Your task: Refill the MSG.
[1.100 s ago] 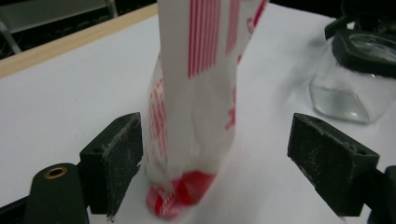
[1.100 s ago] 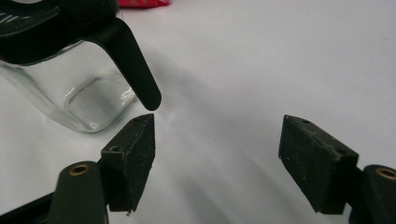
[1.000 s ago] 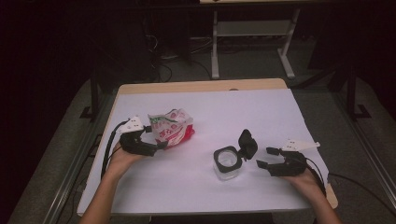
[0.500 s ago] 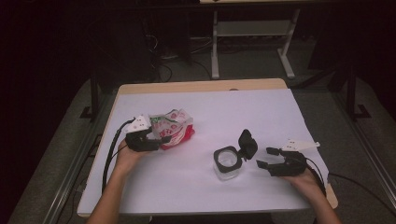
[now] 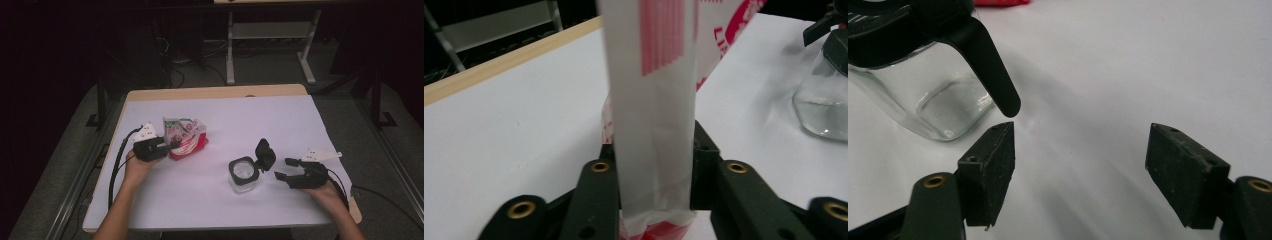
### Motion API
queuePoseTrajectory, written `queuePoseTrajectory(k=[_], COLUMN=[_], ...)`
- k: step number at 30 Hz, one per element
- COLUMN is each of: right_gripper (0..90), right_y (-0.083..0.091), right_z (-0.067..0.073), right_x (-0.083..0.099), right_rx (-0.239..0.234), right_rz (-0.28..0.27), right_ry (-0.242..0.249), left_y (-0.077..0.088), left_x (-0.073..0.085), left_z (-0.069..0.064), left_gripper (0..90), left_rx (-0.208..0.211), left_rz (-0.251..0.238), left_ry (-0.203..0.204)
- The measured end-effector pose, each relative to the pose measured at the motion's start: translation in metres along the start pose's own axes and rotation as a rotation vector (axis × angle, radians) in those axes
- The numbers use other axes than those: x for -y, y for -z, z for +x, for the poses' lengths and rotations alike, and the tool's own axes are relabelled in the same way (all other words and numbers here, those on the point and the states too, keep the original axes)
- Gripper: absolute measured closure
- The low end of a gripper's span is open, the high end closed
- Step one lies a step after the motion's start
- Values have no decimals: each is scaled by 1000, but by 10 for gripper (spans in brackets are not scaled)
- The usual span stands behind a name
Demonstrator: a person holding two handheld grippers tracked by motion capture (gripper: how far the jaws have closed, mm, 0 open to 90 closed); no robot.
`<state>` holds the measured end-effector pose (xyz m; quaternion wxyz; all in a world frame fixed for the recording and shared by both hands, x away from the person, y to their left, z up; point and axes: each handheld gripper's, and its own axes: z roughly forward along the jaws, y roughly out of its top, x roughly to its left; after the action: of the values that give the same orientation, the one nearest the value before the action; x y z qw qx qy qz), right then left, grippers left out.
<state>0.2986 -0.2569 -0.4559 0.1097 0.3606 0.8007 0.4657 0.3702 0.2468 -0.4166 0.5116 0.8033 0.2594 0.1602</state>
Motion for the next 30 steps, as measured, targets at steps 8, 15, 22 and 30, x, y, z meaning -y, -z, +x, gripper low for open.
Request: queuePoseTrajectory(k=[8, 15, 22, 30], right_gripper=[274, 274, 276, 276], right_y=[0, 0, 0, 0], right_z=[0, 0, 1, 0], right_x=[0, 0, 0, 0], right_rx=[2, 4, 6, 6], right_rz=[0, 1, 4, 4], right_ry=[1, 4, 3, 1], left_y=[0, 1, 0, 0], left_x=[3, 8, 5, 0], left_z=[1, 1, 1, 2], left_gripper=[819, 776, 862, 895], left_rx=[14, 46, 11, -1], left_rz=[-38, -59, -54, -53], left_ry=[2, 19, 23, 59])
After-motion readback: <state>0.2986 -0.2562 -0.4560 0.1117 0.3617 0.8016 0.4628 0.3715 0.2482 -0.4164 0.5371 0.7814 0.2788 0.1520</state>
